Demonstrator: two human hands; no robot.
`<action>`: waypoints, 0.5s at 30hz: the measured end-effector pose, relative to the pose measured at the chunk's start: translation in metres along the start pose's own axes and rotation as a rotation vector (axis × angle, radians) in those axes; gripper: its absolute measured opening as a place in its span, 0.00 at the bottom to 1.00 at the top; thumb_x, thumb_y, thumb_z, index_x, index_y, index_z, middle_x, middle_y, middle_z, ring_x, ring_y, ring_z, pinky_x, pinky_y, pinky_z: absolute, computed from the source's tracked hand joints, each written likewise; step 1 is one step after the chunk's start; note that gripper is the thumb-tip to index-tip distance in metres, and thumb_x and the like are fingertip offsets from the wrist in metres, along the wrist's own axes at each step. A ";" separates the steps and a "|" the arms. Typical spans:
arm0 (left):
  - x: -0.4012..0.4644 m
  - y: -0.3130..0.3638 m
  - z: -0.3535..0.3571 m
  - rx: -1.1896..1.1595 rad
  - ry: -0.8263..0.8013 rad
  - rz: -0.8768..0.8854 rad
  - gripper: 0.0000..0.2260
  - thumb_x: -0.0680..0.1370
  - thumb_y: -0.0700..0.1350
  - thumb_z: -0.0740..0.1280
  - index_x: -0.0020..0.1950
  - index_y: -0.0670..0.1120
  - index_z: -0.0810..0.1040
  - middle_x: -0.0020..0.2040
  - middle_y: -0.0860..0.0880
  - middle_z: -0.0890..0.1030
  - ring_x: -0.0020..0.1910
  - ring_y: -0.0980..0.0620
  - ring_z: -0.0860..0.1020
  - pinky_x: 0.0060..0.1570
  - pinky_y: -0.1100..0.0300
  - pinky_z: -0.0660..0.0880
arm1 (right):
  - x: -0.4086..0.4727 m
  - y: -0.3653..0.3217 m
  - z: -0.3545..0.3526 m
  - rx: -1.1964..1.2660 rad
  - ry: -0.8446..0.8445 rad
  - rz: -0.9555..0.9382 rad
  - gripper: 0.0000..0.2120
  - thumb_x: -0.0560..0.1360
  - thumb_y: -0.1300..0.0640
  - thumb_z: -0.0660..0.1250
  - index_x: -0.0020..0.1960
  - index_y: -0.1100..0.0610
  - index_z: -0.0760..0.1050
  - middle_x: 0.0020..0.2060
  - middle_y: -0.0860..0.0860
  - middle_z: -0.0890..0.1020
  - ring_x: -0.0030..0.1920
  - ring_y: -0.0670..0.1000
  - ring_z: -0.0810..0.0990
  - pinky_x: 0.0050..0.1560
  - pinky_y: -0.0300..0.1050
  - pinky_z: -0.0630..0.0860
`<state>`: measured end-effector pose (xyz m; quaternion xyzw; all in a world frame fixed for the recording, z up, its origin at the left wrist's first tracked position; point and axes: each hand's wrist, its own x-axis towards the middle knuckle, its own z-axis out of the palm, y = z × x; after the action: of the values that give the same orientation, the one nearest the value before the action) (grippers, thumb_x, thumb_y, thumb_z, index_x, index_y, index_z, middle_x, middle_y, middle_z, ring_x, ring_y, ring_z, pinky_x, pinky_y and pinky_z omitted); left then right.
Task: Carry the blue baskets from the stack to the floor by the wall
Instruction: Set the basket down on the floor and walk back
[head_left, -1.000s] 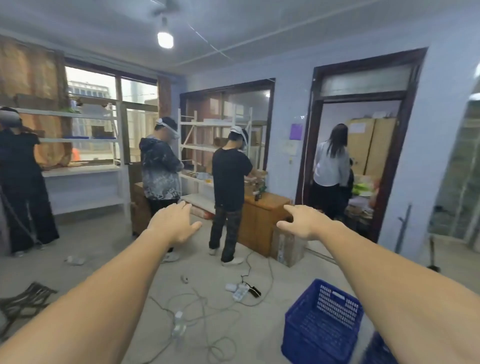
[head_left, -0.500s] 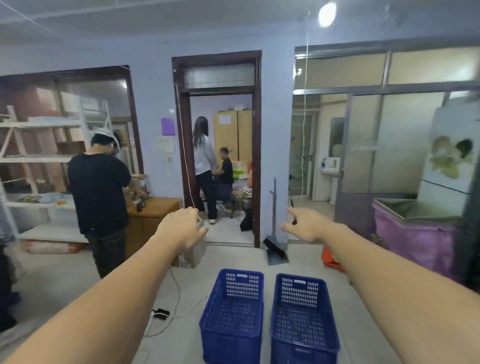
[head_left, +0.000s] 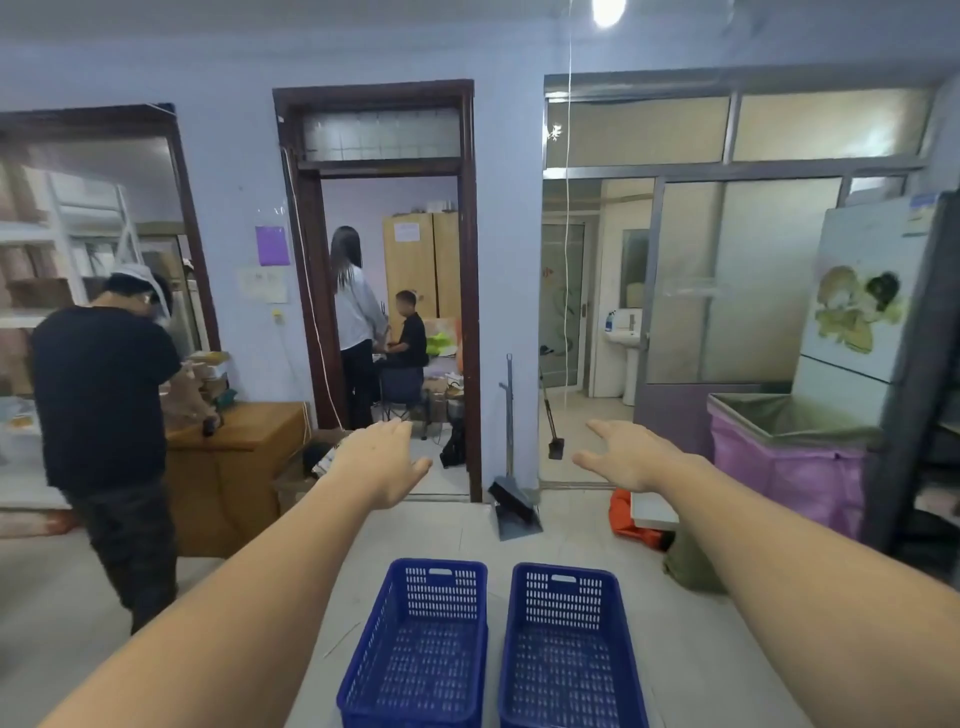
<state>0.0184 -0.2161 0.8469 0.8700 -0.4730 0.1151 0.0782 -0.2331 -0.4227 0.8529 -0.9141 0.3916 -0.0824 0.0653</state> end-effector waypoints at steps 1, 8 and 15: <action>0.011 0.000 0.005 0.002 -0.011 -0.007 0.31 0.80 0.62 0.59 0.79 0.47 0.63 0.77 0.45 0.69 0.74 0.43 0.69 0.72 0.46 0.69 | 0.012 0.004 0.003 0.002 -0.006 -0.002 0.36 0.79 0.37 0.57 0.81 0.52 0.55 0.78 0.55 0.64 0.76 0.59 0.63 0.75 0.57 0.62; 0.100 0.014 0.042 0.018 -0.052 0.014 0.32 0.80 0.61 0.59 0.79 0.46 0.62 0.77 0.44 0.68 0.74 0.43 0.69 0.72 0.45 0.69 | 0.097 0.040 0.020 0.002 -0.005 0.025 0.36 0.79 0.36 0.57 0.81 0.53 0.56 0.78 0.56 0.65 0.76 0.59 0.64 0.74 0.57 0.62; 0.212 0.070 0.084 -0.006 -0.075 0.134 0.29 0.80 0.61 0.59 0.75 0.45 0.67 0.72 0.44 0.74 0.68 0.42 0.74 0.66 0.45 0.73 | 0.162 0.112 0.032 0.030 -0.006 0.155 0.37 0.78 0.35 0.57 0.81 0.51 0.56 0.79 0.54 0.64 0.77 0.58 0.63 0.76 0.58 0.62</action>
<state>0.0821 -0.4452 0.8265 0.8399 -0.5330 0.0861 0.0551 -0.1955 -0.6153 0.8172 -0.8801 0.4600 -0.0803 0.0861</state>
